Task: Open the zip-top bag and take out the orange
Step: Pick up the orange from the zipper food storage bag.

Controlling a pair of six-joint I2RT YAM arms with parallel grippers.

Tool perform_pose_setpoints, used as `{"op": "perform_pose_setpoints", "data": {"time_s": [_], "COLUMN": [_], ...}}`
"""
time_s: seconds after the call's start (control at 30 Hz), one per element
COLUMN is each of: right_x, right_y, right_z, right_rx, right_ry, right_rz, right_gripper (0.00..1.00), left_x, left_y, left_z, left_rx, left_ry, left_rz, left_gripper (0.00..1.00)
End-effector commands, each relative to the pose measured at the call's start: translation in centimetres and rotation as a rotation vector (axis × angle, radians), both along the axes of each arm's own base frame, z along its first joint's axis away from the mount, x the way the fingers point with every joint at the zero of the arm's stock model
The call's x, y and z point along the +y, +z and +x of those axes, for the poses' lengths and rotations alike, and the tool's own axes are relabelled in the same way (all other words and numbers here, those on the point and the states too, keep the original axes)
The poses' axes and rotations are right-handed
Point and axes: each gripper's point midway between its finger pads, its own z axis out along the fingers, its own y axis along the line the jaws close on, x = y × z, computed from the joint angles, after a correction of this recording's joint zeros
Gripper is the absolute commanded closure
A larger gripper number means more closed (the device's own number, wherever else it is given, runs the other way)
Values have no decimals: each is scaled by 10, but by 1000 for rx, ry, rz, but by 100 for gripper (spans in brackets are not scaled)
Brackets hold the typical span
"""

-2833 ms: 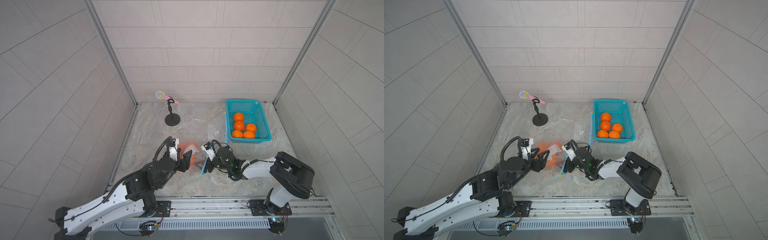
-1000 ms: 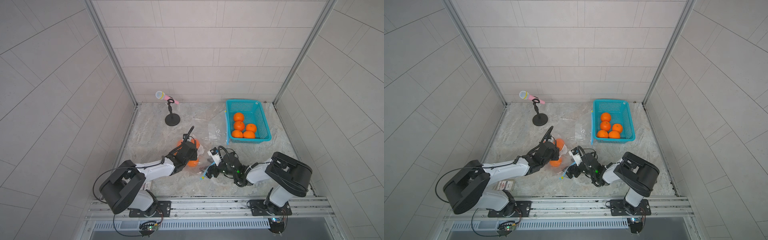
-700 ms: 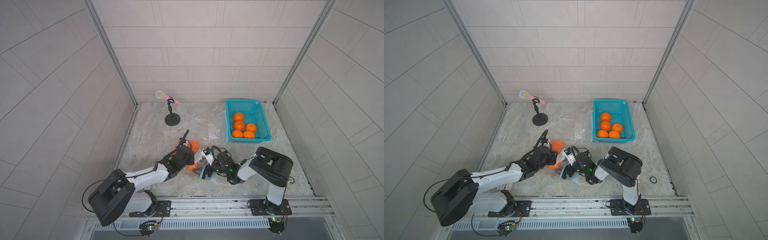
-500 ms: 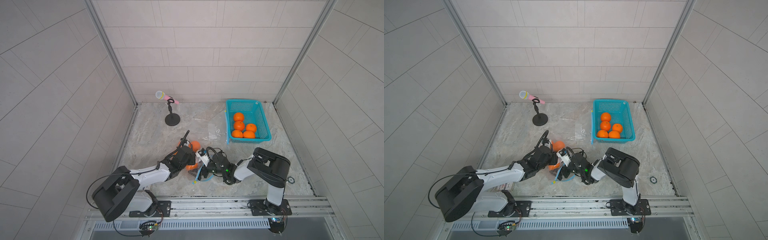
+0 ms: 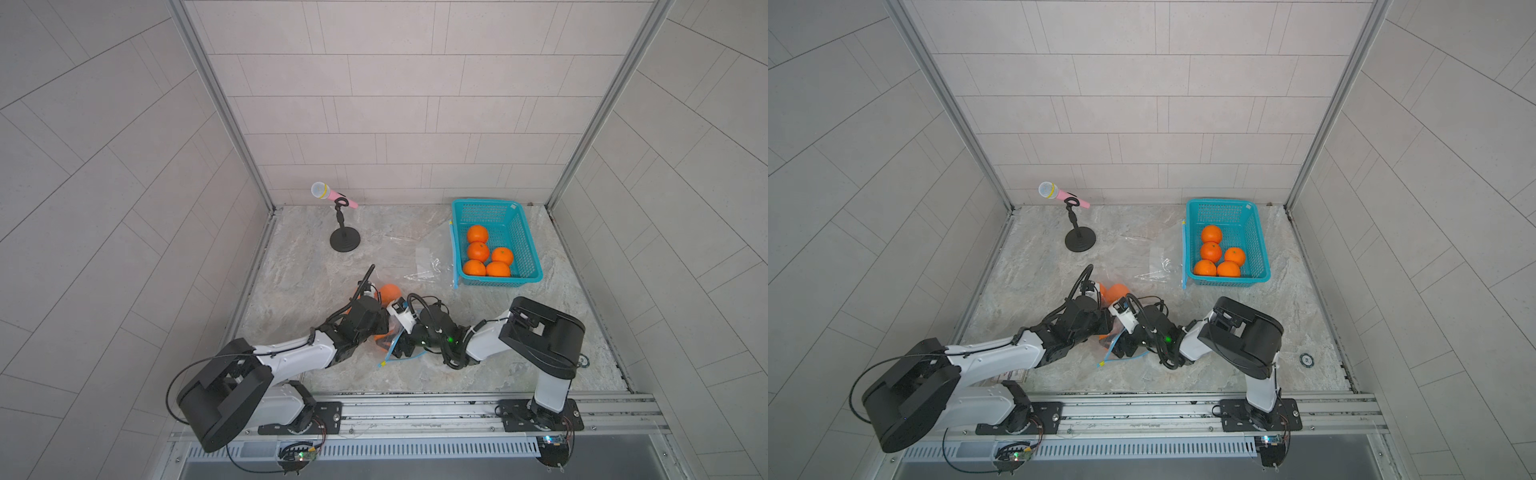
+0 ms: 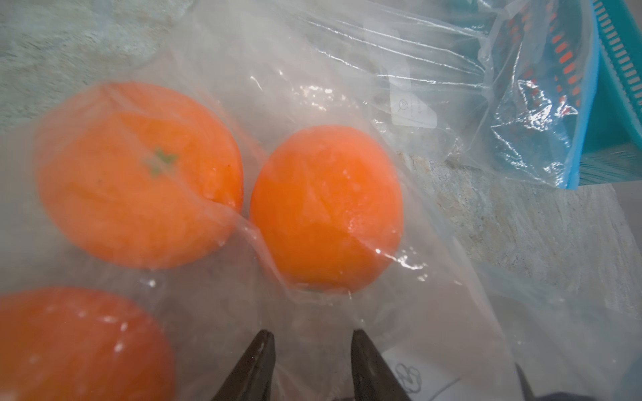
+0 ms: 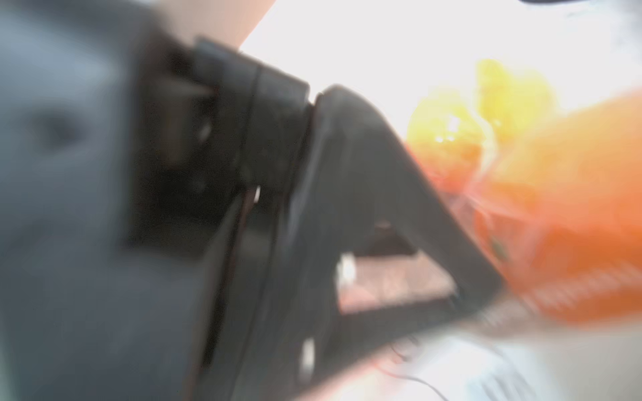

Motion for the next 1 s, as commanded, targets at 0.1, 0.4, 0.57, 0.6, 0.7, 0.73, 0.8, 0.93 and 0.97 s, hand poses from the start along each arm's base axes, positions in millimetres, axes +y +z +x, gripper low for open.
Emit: {"op": "perform_pose_setpoints", "data": {"time_s": [0.1, 0.4, 0.57, 0.6, 0.7, 0.73, 0.8, 0.93, 0.97], "right_x": [-41, -92, -78, -77, -75, -74, -73, -68, -69], "right_y": [-2, -28, -20, -22, -27, -27, -27, -31, -32], "right_z": [-19, -29, -40, -41, -44, -45, -42, -31, -32], "right_rx": [29, 13, 21, 28, 31, 30, 18, 9, 17], "right_ry": [-53, -153, -76, -67, -45, -41, -58, -84, -84], "right_rz": [-83, -215, -176, -188, -191, -181, -163, -193, -193], "right_gripper": [32, 21, 15, 14, 10, 10, 10, 24, 28], "left_x": [12, -9, -13, -14, -13, -12, -12, -11, -10], "left_y": [-35, -45, -36, -34, -30, -29, -26, -22, -23], "left_z": [-9, -7, -8, -7, -9, -9, -10, -12, -12], "left_rx": [77, 112, 99, 95, 87, 86, 81, 75, 77], "left_ry": [9, -62, -75, -77, -84, -79, -82, -83, -79], "left_rz": [95, 52, 29, 22, 20, 21, 14, 2, 11], "left_gripper": [57, 62, 62, 62, 62, 62, 62, 62, 62]}}
